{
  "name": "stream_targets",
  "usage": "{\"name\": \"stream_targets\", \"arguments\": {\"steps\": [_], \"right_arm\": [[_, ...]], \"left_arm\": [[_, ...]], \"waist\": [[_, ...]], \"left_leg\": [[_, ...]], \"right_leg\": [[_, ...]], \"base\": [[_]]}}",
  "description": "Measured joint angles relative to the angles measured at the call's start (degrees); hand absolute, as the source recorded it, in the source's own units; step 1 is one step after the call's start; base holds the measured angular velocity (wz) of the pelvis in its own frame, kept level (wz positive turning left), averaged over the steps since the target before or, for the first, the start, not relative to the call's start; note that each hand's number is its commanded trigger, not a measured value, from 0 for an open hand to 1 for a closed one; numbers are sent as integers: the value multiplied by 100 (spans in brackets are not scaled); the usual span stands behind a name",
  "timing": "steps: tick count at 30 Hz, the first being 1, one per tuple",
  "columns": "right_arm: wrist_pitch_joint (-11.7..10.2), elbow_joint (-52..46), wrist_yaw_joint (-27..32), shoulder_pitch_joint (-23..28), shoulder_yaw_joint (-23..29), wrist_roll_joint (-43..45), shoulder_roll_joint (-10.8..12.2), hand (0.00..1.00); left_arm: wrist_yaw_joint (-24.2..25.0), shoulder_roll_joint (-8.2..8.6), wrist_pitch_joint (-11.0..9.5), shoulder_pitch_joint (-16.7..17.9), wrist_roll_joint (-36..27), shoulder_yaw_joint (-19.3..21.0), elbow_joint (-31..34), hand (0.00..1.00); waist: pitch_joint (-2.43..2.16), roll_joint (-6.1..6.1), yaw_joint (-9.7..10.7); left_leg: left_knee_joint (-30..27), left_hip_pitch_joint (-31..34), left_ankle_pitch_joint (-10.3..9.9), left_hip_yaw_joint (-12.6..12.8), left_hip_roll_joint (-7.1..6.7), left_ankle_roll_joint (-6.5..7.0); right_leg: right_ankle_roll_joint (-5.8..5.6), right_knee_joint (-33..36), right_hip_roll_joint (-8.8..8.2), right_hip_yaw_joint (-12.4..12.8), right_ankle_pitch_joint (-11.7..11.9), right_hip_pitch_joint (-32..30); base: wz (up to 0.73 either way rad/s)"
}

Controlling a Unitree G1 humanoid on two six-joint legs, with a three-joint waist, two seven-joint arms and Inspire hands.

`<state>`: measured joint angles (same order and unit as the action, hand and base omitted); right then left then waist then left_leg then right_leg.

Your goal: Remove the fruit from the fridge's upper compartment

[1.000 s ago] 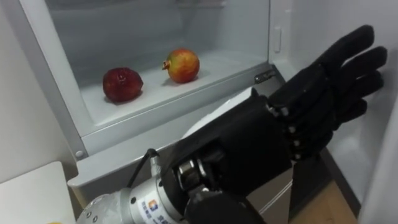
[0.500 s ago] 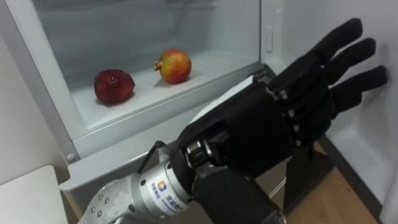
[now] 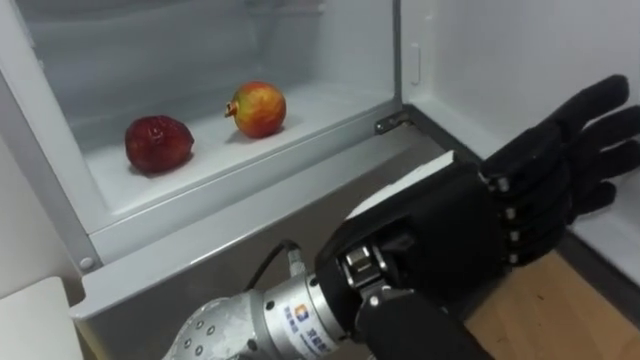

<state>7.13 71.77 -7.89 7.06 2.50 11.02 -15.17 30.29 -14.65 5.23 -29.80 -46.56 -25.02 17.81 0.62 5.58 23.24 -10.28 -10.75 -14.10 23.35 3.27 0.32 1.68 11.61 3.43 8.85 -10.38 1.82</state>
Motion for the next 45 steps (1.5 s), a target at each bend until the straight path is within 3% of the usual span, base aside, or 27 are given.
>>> {"name": "stream_targets", "arguments": {"steps": [6, 11, 16, 24, 34, 39, 42, 45], "right_arm": [[0, 1, -45, -90, 1, -39, -3, 0], [-3, 2, -110, -149, 0, -89, -7, 0], [0, -22, -250, -154, 4, -166, -8, 0], [0, -23, -334, -187, -1, -199, -10, 0], [-78, 16, -260, -80, -1, -306, -90, 0], [-139, -15, -210, 51, 176, -259, -82, 0], [-139, -10, -157, 111, 293, -146, -67, 0], [-175, 0, 57, 222, 383, -136, -34, 0]], "left_arm": [[-20, 4, 27, -67, 0, -10, -9, 0], [-17, -10, 102, -443, -1, -71, -213, 0], [6, -4, 196, -529, 1, -134, -222, 0], [-8, -4, 196, -571, 0, -201, -226, 0], [-33, -92, 191, -929, 17, -124, -94, 0], [-64, -377, 186, -1033, 378, 446, 470, 0], [-175, -696, 150, -1033, 376, 1081, 760, 0], [-536, -1045, 114, -1007, 374, 1733, 1271, 0]], "waist": [[19, 55, 102], [21, 60, 155], [20, 61, 176], [5, 83, 173], [-9, 97, 61], [-13, 102, -219], [-12, 92, -491], [-15, 37, -923]], "left_leg": [[8, 37, 1, 28, 28, -1], [9, 74, 1, 29, 50, -2], [8, 90, 1, 9, 58, -2], [5, 101, 0, 18, 55, -3], [-11, 105, -19, 4, 110, -37], [-3, 105, -14, -30, 104, -47], [9, 121, -10, -221, 96, -53], [10, 164, 5, -357, 90, -77]], "right_leg": [[33, 15, 37, 43, 34, -65], [42, 18, 41, 42, 39, -73], [47, -3, 39, 42, 42, -78], [51, -7, 47, 41, 44, -82], [57, 11, 44, 23, 48, -68], [66, 38, 49, -49, 52, -64], [73, 50, 42, -175, 56, -49], [82, 56, 9, -360, 58, -70]], "base": [[-9], [0], [0], [0], [0], [2], [22], [31]]}}
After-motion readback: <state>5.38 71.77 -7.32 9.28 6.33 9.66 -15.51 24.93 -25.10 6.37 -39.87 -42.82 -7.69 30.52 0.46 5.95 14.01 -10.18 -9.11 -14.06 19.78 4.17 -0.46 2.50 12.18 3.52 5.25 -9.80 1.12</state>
